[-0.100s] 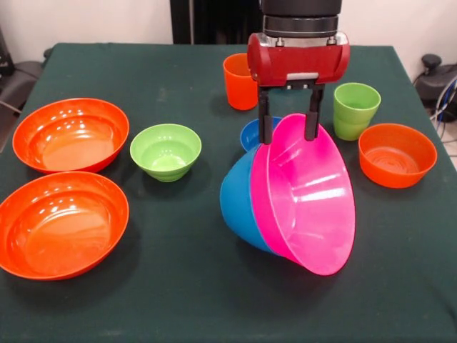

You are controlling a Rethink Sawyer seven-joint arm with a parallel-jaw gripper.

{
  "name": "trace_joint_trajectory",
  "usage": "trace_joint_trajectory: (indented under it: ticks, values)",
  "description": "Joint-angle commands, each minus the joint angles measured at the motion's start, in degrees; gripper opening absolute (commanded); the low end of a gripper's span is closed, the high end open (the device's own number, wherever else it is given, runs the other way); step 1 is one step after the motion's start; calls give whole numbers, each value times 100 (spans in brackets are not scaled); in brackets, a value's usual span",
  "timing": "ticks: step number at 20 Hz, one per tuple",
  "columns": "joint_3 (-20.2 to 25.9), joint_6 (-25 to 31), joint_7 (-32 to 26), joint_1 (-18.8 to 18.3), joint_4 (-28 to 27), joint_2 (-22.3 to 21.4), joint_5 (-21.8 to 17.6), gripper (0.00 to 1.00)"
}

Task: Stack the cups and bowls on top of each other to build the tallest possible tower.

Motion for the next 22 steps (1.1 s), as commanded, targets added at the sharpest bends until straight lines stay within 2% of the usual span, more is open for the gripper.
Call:
trace_joint_trajectory:
  ticks: [1,13,22]
  values:
    - [-202,187,380,140,61,568,46,100]
    - [-228,93,362,104,24,647,157,100]
    - [-198,-116,271,-51,123,700,82,100]
